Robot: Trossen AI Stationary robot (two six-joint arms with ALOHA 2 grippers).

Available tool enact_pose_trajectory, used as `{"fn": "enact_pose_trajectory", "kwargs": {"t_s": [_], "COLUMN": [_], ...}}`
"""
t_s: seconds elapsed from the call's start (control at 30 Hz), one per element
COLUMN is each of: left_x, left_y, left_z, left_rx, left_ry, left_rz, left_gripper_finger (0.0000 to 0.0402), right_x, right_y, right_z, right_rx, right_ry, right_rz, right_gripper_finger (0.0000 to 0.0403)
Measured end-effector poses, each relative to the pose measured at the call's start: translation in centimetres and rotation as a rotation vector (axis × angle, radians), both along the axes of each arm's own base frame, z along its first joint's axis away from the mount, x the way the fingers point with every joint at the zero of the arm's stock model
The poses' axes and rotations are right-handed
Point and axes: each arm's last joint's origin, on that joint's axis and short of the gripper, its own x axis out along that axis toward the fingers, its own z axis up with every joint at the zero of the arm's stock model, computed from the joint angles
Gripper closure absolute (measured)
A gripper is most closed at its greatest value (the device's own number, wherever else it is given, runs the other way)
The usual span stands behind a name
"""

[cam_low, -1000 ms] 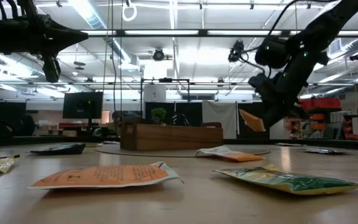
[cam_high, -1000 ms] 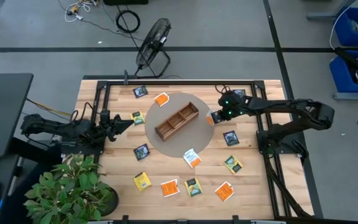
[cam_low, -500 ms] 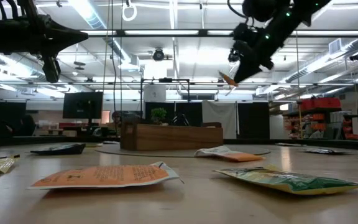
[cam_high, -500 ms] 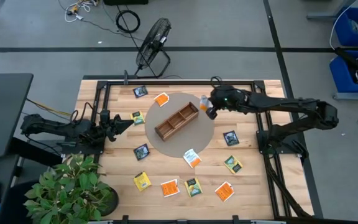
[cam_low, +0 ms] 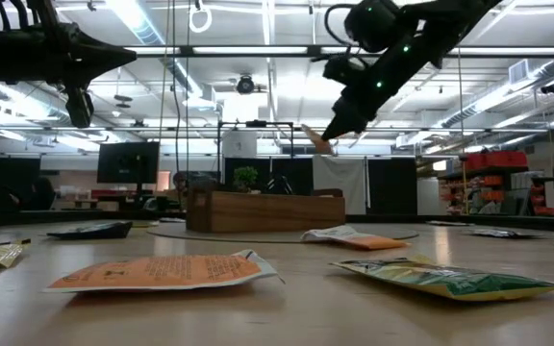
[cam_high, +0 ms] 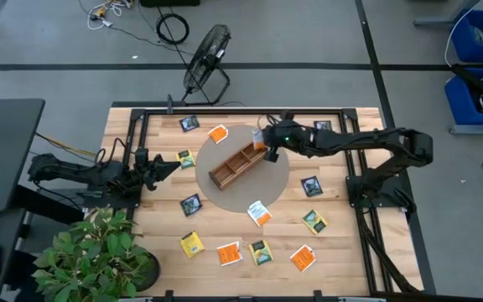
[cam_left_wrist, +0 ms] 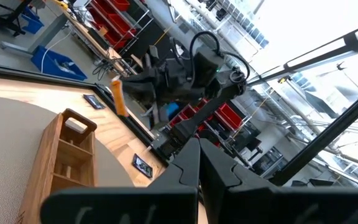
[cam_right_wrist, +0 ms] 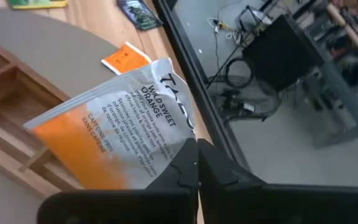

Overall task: Pick & Place Tea
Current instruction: Put the orange tea bag into the right section of the wooden organizer

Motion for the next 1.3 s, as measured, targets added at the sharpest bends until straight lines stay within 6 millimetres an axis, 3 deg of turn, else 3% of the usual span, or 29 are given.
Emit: {"fn": "enact_pose_trajectory", "kwargs": {"t_s": [0.67, 1.0, 1.3], "left_x": [0.0, 0.0, 0.0], "left_y": [0.0, 0.0, 0.1], "left_z": [0.0, 0.0, 0.0], "left_rx": [-0.020, -0.027, -0.030], "left_ry": [-0.006, -0.008, -0.007], "left_rz": [-0.002, 0.003, 0.019], "left_gripper_finger": [0.0399, 0.0399, 0.0399], "right_x": [3.5, 4.0, 3.9], "right_y": [-0.3, -0.5, -1.3], "right_z": [-4.8, -6.6, -6.8], "right_rx": [-0.301, -0.276, -0.262], "right_ry": [0.213, 0.230, 0.213], "right_rz": [0.151, 0.156, 0.119], "right_gripper_finger": [0.0403, 0.0403, 0.0403]}}
